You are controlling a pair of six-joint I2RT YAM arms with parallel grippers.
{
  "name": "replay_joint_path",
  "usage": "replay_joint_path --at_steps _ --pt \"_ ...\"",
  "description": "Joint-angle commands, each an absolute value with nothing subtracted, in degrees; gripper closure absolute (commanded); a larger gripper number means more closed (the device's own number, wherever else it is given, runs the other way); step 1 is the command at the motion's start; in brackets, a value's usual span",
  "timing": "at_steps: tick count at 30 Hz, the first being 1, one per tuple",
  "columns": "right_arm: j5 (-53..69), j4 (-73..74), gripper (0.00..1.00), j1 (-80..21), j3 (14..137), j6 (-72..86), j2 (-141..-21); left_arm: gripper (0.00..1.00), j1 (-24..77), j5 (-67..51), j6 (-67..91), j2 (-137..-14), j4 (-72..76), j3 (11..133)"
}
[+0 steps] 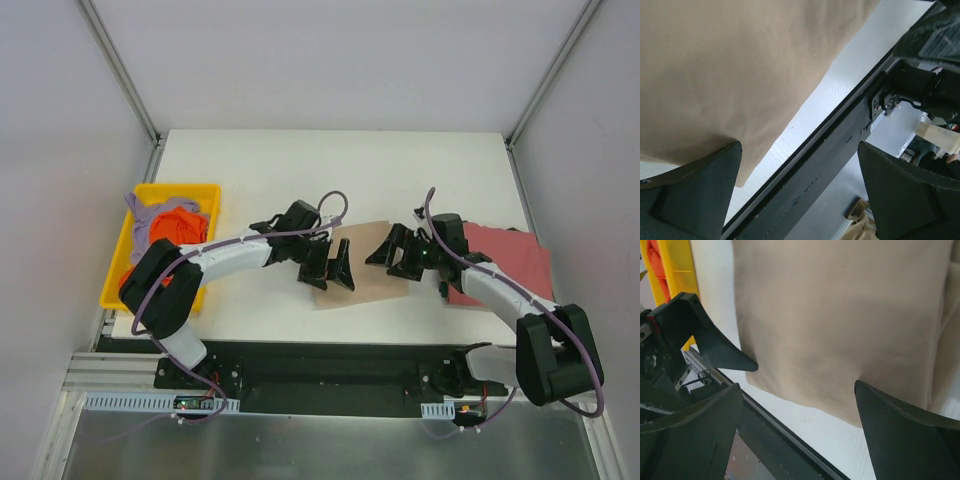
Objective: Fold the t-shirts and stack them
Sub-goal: Smooth out wrinkles on the folded tshirt
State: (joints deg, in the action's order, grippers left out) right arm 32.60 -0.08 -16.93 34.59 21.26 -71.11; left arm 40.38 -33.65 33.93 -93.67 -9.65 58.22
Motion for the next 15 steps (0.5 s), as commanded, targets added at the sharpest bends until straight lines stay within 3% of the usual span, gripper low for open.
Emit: replay_joint_path --at_steps 1,4,11,15 --pt "26.66 -0.38 0.04 -17.05 32.7 21.55 -72.77 0.01 40.87 -36.74 35.51 -93.78 -4.31 54.24" --pt "18.39 5.18 0.04 -17.05 31.21 19.6 -73.83 0.01 40.87 -35.16 34.37 -94.04 -4.39 50.81" --pt "14.59 6.94 0.04 -16.88 29.0 18.2 -73.04 0.01 40.87 -33.57 33.93 -96.24 -4.66 48.43" --pt "15.29 12.55 0.04 -16.87 34.34 13.37 -67.34 0.01 40.87 -32.88 32.44 -91.16 -6.23 50.53"
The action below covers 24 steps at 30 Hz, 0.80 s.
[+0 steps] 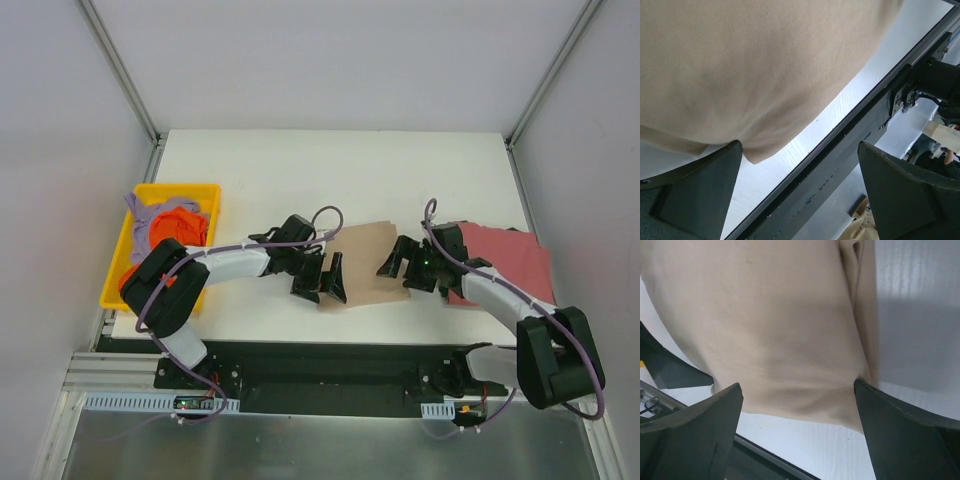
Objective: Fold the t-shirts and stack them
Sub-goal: Smooth out wrinkles on the folded tshirt
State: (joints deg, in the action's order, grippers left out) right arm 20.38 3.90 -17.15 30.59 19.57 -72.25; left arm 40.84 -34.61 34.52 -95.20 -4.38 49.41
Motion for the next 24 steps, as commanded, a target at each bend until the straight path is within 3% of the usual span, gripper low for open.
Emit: replay_joint_path --at_steps 1,5,8,10,16,24 --pt "15.03 14.4 0.04 -16.79 36.02 11.53 -65.15 0.01 40.87 -31.91 31.74 -89.05 -7.37 51.58" --pt "9.16 21.53 0.04 -16.7 43.05 6.34 -56.88 0.01 40.87 -24.55 29.1 -80.18 -11.95 54.49" --pt "-1.81 21.27 0.04 -16.79 42.98 9.22 -51.34 0.01 39.91 -9.36 29.79 -74.54 -18.61 56.68" --pt "-1.42 17.43 0.04 -16.26 40.79 7.67 -51.15 0.01 37.63 -2.4 31.46 -73.66 -22.48 57.22" --pt "5.55 19.42 0.04 -17.22 45.43 4.57 -62.29 0.01 25.76 -3.43 36.47 -72.86 -23.47 53.0" --pt "2.02 22.06 0.04 -20.3 54.39 2.64 -81.45 0.01 25.05 -4.48 34.63 -74.97 -22.85 51.24"
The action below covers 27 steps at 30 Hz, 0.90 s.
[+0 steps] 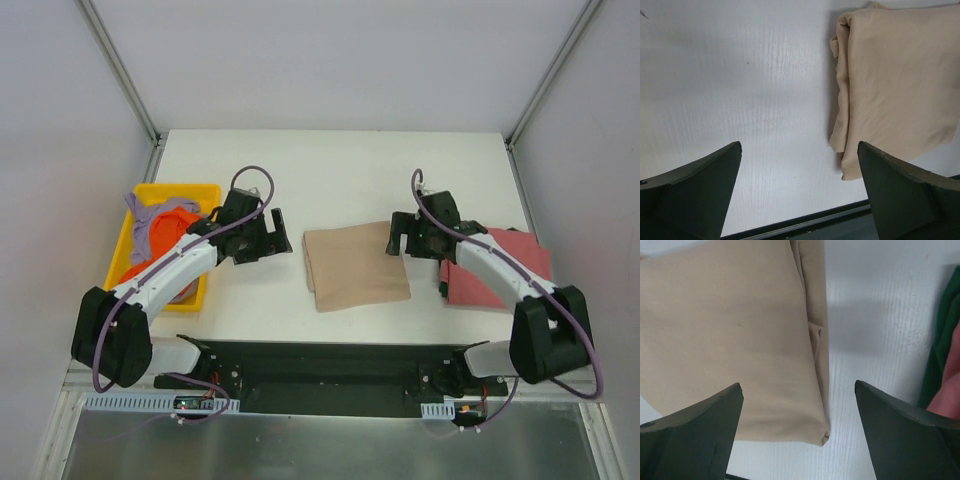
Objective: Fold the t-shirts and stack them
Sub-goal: Smooth out wrinkles on the folded tshirt, then put the neatly folded tshirt into the corner of the board with the right arm
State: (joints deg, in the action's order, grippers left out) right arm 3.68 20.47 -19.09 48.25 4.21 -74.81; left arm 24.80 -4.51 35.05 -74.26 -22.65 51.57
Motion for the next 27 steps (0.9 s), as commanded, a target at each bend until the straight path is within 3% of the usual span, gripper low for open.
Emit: replay_joint_path --at_steps 1,12,15,24,27 --pt "2.2 22.41 0.04 -20.56 55.36 2.46 -83.91 0.01 24.96 -4.4 34.63 -75.14 -22.76 51.15" --pt "-3.07 25.57 0.01 -26.27 57.74 6.23 -97.37 0.01 24.35 -5.18 33.66 -76.9 -21.45 50.98" --pt "-6.58 27.59 0.07 -28.38 58.01 9.31 -99.57 0.01 24.08 -5.71 33.31 -77.52 -21.36 51.06" --pt "-12.57 30.85 0.37 -34.01 58.62 16.43 -104.5 0.01 22.94 -6.68 32.87 -78.13 -20.92 49.92" --pt "-8.8 28.22 0.59 -34.89 58.27 15.82 -105.64 0.01 22.59 -7.2 32.78 -78.22 -20.74 49.49"
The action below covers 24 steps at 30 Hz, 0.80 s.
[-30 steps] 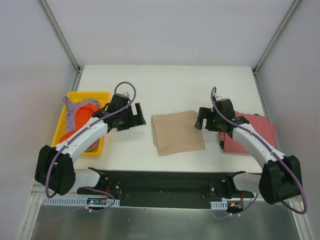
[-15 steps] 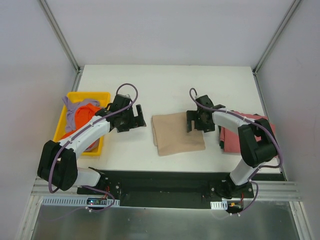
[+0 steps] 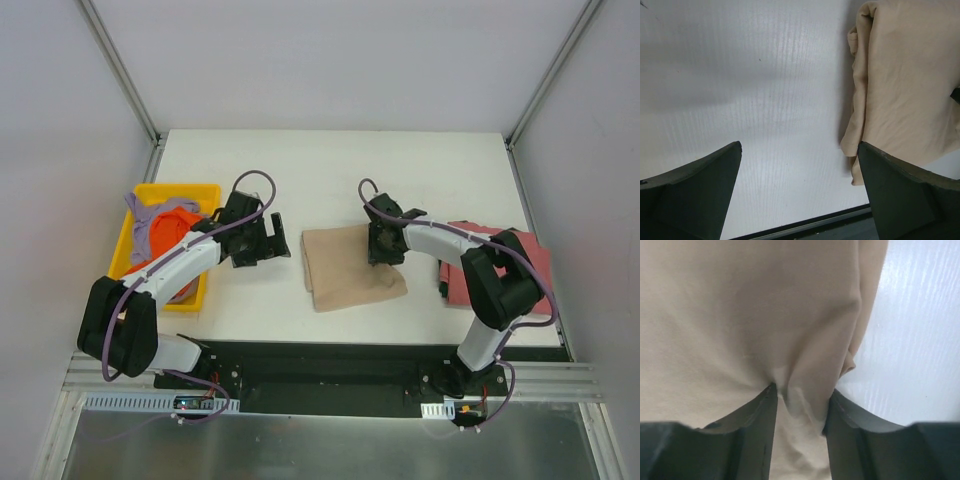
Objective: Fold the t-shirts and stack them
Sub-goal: Put the neatly folded tshirt into the corner of the board with the right arm
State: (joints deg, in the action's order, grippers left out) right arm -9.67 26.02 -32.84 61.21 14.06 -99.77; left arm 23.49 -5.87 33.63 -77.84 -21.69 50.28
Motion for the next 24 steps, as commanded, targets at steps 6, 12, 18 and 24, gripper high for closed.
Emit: replay_joint_path --at_steps 6,12,18,24 --pt "-10.0 25.75 0.92 -35.86 56.95 15.47 -102.93 0.01 22.06 -7.12 32.78 -77.87 -20.65 48.69" --pt "-19.22 31.63 1.0 -37.35 58.09 8.81 -92.74 0.01 21.71 -5.72 33.22 -75.68 -20.74 47.29" --pt "-31.45 39.98 1.0 -38.14 59.15 7.21 -82.9 0.01 21.27 -6.58 33.14 -75.32 -20.74 46.93" --pt "-43.66 46.92 1.0 -38.23 59.06 8.79 -76.03 0.01 21.27 -6.77 33.05 -74.36 -20.74 46.67"
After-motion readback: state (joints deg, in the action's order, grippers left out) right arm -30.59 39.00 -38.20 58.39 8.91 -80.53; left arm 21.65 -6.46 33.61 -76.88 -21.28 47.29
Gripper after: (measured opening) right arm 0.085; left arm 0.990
